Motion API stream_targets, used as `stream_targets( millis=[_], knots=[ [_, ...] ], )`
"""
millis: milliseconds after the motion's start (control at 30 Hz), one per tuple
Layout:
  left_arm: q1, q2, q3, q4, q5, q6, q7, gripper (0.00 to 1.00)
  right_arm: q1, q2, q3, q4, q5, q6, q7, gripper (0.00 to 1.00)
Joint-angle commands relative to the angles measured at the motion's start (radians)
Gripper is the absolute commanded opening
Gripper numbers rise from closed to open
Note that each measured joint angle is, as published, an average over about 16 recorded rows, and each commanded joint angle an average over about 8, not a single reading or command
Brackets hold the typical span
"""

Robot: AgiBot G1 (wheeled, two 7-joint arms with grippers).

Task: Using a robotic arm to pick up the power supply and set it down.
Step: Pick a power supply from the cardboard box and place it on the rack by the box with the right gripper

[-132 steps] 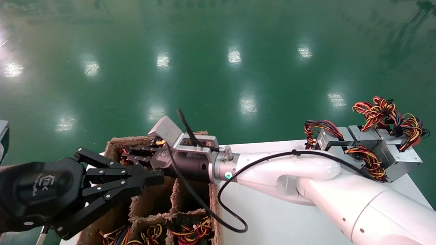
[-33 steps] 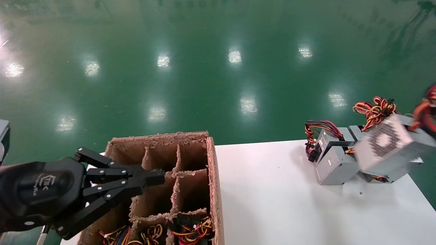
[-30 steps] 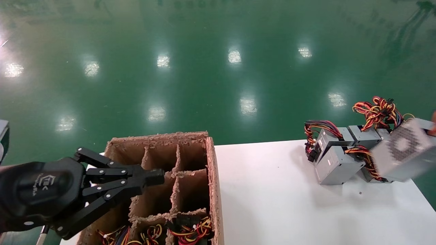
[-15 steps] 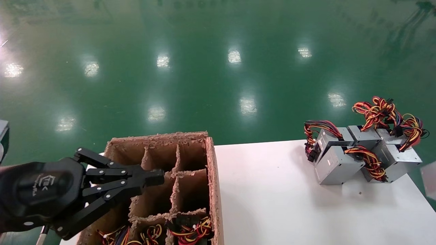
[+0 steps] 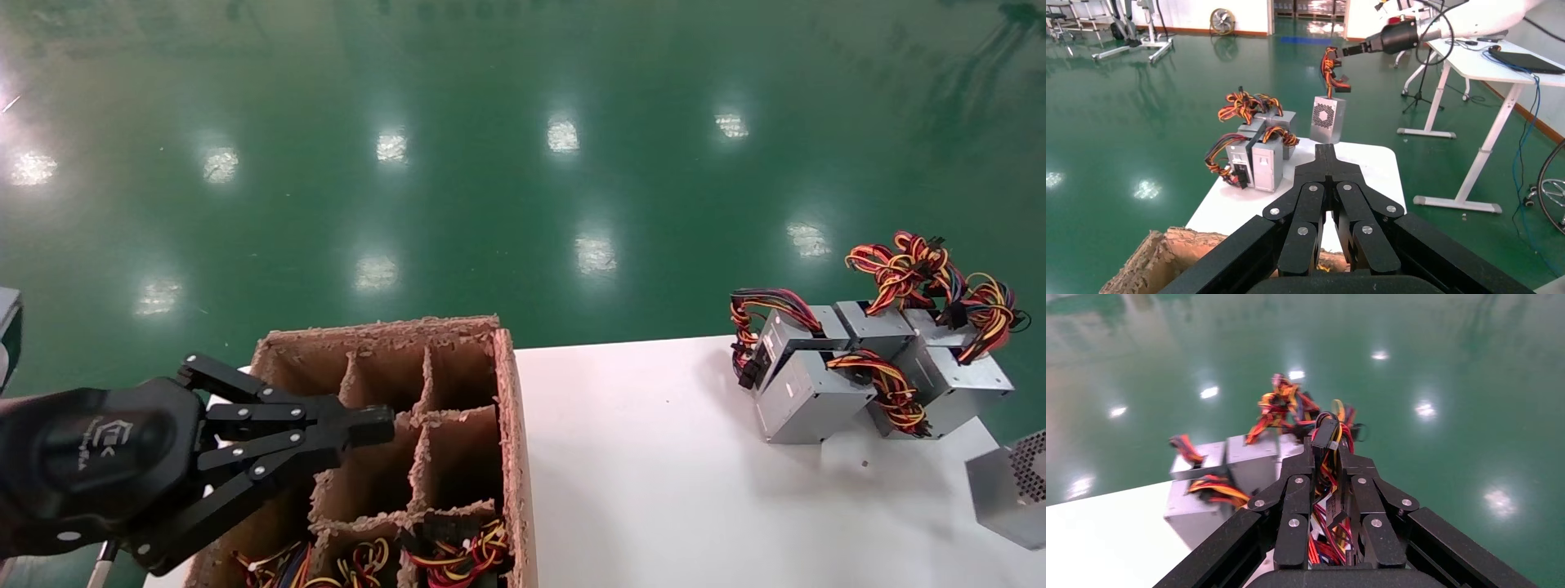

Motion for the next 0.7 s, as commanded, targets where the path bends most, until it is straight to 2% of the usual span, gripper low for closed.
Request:
stream_targets(
  millis=[33,400,533,700],
  knots=[
    [0.0,0.0,0.0,0.0,0.0,0.0,0.0,0.0,0.006,-0.024,-0.033,-0.012,0.063,-0.005,-0.047,0.0],
    [0.0,0.0,0.0,0.0,0.0,0.0,0.0,0.0,-0.058,-0.237,-0.121,-0.068,0.466,-0.165,-0.311,0.0],
    [0.0,0.0,0.0,0.0,0.0,0.0,0.0,0.0,-0.082,-0.317,-0.123,-0.091,0.565,-0.206,-0.372,0.0],
    [0.0,0.0,0.0,0.0,0.0,0.0,0.0,0.0,-0.093,-0.406,-0.114,-0.128,0.638,-0.225,-0.412,0.0]
  ],
)
